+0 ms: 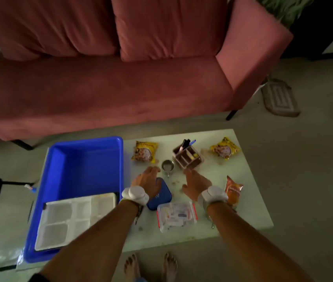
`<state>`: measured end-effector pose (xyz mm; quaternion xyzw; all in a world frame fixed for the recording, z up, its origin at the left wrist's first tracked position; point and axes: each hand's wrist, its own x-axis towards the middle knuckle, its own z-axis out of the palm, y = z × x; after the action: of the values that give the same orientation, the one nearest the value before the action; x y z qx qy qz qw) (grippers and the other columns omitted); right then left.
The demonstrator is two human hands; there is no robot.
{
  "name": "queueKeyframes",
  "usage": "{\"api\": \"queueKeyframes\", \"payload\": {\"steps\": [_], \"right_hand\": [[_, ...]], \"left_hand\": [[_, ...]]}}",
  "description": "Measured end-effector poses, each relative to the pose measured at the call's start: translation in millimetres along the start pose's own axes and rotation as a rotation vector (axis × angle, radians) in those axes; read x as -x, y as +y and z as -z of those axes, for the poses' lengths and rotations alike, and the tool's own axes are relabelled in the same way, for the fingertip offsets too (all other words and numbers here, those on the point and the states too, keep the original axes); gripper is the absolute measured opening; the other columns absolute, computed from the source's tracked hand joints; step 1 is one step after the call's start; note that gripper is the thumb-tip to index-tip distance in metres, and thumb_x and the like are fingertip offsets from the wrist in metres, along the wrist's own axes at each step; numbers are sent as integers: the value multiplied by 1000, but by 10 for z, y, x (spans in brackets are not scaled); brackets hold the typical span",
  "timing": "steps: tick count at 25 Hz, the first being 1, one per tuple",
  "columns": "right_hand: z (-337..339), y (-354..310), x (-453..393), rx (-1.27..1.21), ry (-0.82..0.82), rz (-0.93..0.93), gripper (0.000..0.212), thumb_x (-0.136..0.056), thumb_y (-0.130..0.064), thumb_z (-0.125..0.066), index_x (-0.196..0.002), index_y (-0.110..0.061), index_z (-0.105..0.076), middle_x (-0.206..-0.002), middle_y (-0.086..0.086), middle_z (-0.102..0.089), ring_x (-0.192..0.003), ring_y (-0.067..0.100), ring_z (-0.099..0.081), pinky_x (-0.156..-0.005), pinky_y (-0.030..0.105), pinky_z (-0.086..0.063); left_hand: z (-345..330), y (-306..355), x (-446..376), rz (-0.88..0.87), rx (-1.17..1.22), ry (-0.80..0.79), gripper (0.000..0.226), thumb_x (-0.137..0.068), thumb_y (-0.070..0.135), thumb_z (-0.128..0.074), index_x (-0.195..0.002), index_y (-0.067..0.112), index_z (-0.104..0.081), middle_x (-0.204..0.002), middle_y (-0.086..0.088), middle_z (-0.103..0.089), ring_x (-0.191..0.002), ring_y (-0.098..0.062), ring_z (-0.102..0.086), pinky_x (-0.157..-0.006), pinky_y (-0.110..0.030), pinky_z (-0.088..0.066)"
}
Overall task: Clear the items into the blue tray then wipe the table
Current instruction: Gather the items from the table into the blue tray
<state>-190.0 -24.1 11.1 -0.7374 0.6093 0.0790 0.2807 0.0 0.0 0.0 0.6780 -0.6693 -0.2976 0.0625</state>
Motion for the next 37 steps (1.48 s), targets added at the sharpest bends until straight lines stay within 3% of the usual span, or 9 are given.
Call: {"api": "queueKeyframes", "payload": {"steps": [4,8,15,18,22,25,28,33,37], "right_hand": [[-766,332,-85,-85,-235,-294,50,-90,-23,-48,-137,-12,-35,-136,16,-39,-120,38,-49,-96,39,-42],[-1314,557,-210,-172,-256,-452,41,-95,-22,-43,-133,-6,-39,-135,17,-44,-122,35,-47,-102,38,-40],[-1452,695,-157,-328,-154,-543,40,-98,-32,-41,-113,2,-56,-120,24,-61,-115,39,-55,-91,36,-43],[-1362,644,-23,-309,-121,-478,38,-100,-30,-39,-115,2,-52,-121,23,-59,-114,38,-54,-93,38,-43],[-1243,442,145,-404,13,-427,31,-96,-28,-45,-112,-3,-54,-114,19,-64,-105,36,-59,-88,39,-48],[-1109,132,151,-500,83,-374,26,-90,-20,-57,-112,-8,-58,-107,11,-67,-88,26,-62,-81,34,-51],[-1025,-424,19,-618,195,-320,22,-86,-15,-61,-107,-7,-62,-100,11,-69,-79,23,-63,-76,33,-53],[-1253,-1729,-572,-779,250,-205,22,-83,-16,-66,-104,-11,-62,-94,7,-69,-89,24,-66,-83,42,-55],[-1619,-2592,-1060,-671,247,-127,29,-85,-21,-64,-110,-5,-61,-102,12,-70,-97,27,-64,-82,28,-46]], "left_hand": [[-781,-269,120,109,12,-228,54,-92,29,-50,-141,16,-33,-146,-9,-35,-121,-32,-50,-95,-38,-44],[-1446,-562,220,170,61,-281,66,-91,30,-52,-147,15,-20,-152,-12,-23,-126,-35,-45,-95,-38,-43],[-1706,-629,414,277,100,-314,53,-91,37,-49,-139,22,-32,-133,-10,-46,-112,-34,-56,-91,-41,-47],[-1550,-598,449,267,79,-229,49,-91,36,-48,-136,21,-36,-133,-9,-47,-113,-32,-55,-92,-42,-46],[-1119,-788,561,224,69,67,42,-91,34,-49,-129,16,-45,-132,-8,-50,-112,-32,-55,-89,-42,-46],[-827,-1127,646,224,33,234,41,-90,32,-51,-125,12,-50,-125,-13,-55,-110,-35,-56,-88,-45,-47],[-510,-1618,782,340,0,280,42,-89,32,-53,-126,12,-50,-130,-13,-53,-121,-33,-49,-96,-47,-42],[-134,-2789,956,507,-98,220,50,-89,32,-55,-134,14,-46,-147,-12,-36,-138,-32,-29,-106,-48,-31],[-72,-3372,978,572,-70,318,54,-89,32,-56,-136,8,-44,-146,-19,-37,-137,-38,-31,-105,-54,-32]]}}
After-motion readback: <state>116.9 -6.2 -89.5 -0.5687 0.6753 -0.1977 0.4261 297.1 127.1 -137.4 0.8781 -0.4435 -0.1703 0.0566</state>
